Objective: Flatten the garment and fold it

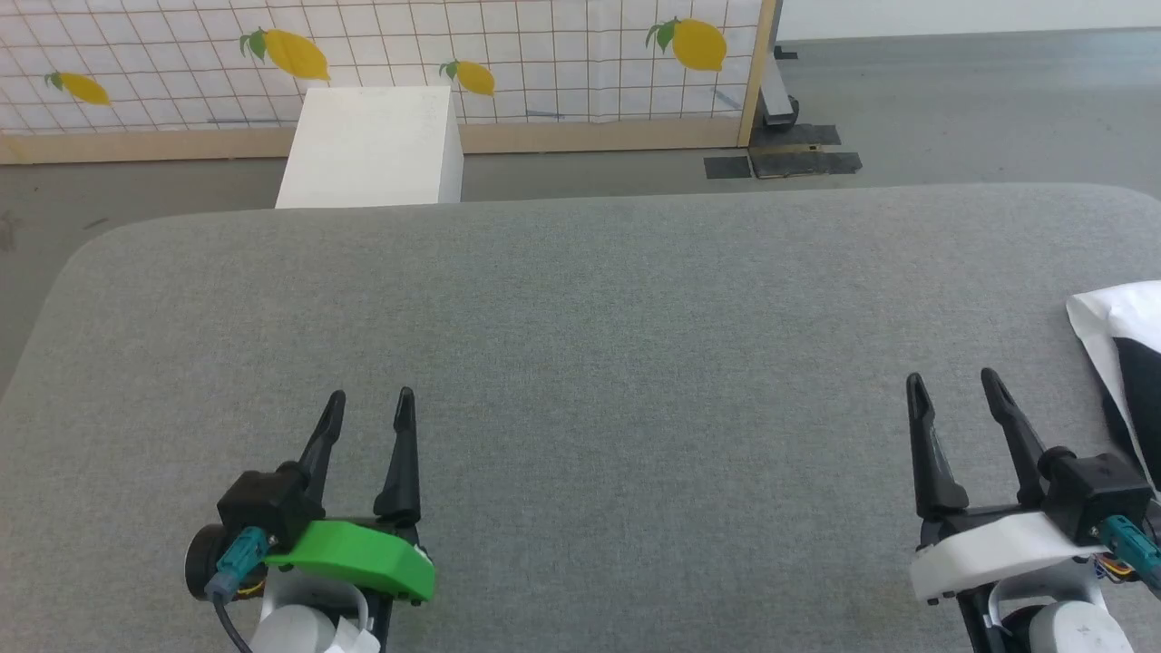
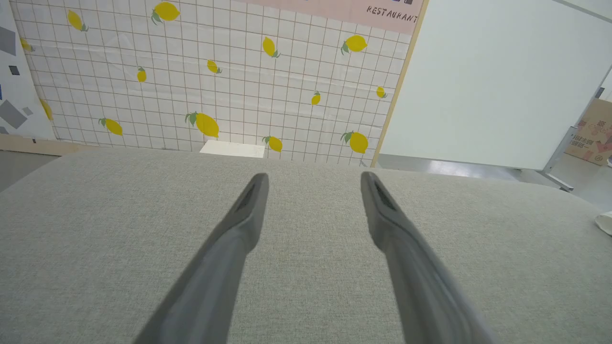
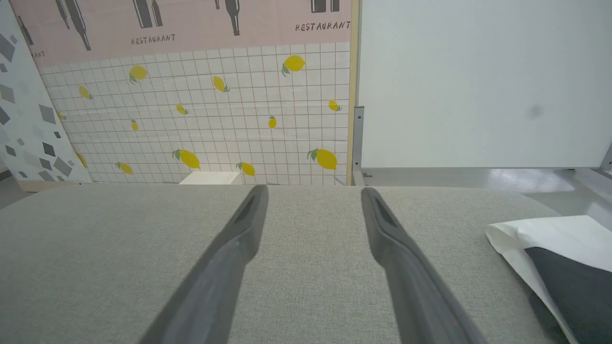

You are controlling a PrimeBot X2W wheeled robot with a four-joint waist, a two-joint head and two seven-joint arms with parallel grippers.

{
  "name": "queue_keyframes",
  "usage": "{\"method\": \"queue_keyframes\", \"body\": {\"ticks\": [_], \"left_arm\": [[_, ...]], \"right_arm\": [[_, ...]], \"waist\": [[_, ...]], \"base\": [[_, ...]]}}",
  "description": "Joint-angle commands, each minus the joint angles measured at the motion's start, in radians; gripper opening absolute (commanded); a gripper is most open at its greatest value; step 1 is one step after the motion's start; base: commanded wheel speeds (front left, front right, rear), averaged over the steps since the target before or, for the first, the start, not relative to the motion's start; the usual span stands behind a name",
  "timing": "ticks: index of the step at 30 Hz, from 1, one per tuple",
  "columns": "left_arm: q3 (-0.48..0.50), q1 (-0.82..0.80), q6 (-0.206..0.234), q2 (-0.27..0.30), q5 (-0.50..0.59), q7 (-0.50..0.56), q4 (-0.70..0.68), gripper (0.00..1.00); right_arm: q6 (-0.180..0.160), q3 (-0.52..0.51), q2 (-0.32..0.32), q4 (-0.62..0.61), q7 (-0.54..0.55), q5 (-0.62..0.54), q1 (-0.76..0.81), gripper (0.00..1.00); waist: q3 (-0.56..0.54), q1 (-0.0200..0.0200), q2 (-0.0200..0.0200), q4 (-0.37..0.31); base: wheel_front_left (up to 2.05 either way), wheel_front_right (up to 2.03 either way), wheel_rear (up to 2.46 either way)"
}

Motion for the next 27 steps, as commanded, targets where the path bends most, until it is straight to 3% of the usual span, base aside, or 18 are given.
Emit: {"method": "queue_keyframes", "body": {"ticks": [1,11,12,27], "left_arm": [[-0.003,0.011,0.008,-0.005,-0.007,-0.005,-0.006,1.0],[-0.004,0.011,0.009,-0.005,-0.008,-0.005,-0.004,1.0],[-0.003,0.0,0.008,0.0,0.0,0.0,-0.001,0.0],[0.0,-0.001,0.008,0.0,0.001,0.001,0.0,0.0]], "right_arm": [[-0.002,0.001,0.003,-0.007,0.001,-0.006,0.011,1.0],[-0.002,0.011,0.004,-0.02,0.01,0.004,0.019,1.0],[0.0,0.008,0.001,-0.013,0.008,0.002,0.004,0.0],[0.0,0.006,0.0,-0.012,0.008,0.002,0.004,0.0]], "waist": [[0.001,0.0001,0.0077,0.001],[0.002,0.0001,0.0077,-0.003],[0.002,0.0001,0.0,-0.003],[0.002,0.0001,0.0,-0.002]], "base": [[0.0,0.0,0.0],[0.0,0.0,0.0],[0.0,0.0,0.0],[0.0,0.0,0.0]]}}
